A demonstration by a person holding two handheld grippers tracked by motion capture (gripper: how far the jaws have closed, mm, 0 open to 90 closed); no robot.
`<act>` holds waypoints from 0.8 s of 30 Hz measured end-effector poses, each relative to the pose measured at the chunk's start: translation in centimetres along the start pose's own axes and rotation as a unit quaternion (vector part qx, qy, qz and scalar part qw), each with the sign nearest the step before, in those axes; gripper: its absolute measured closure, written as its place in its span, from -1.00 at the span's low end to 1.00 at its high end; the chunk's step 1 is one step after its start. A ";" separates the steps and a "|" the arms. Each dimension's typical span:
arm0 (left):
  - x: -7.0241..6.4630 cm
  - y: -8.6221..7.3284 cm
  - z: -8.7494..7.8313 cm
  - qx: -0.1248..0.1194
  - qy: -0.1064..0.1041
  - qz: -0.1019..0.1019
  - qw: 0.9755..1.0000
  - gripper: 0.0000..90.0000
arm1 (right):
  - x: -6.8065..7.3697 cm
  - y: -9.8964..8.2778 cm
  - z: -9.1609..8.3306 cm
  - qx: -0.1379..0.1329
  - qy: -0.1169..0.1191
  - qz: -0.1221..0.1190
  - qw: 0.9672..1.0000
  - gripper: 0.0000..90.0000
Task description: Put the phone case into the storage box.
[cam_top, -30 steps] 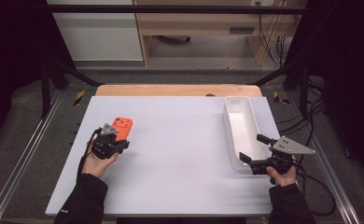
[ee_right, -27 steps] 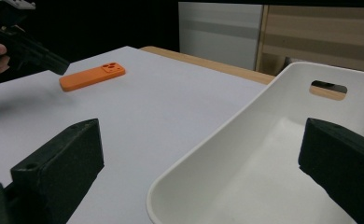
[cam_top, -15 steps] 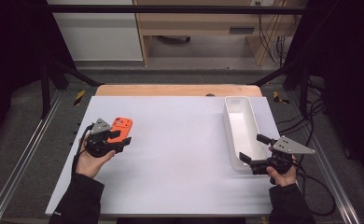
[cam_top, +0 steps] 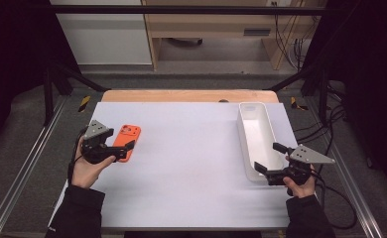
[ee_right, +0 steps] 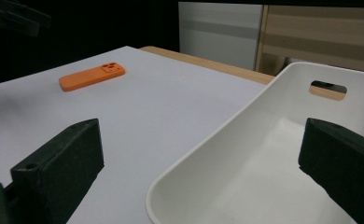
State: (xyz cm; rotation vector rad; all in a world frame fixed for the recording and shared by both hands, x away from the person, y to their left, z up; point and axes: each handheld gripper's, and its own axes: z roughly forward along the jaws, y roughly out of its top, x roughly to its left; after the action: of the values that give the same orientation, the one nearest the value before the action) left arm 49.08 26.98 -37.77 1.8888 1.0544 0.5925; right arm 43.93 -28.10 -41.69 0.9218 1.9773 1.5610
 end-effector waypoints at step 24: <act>3.8 0.6 1.6 0.015 0.025 -0.014 0.999 -1.00 | 0.0 0.0 0.0 -0.002 0.000 -0.001 1.000 -0.99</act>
State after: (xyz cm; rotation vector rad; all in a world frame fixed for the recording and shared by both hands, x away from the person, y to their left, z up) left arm 52.47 29.34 -38.12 1.8900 1.1257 0.6137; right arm 43.93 -28.14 -41.68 0.9188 1.9746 1.5628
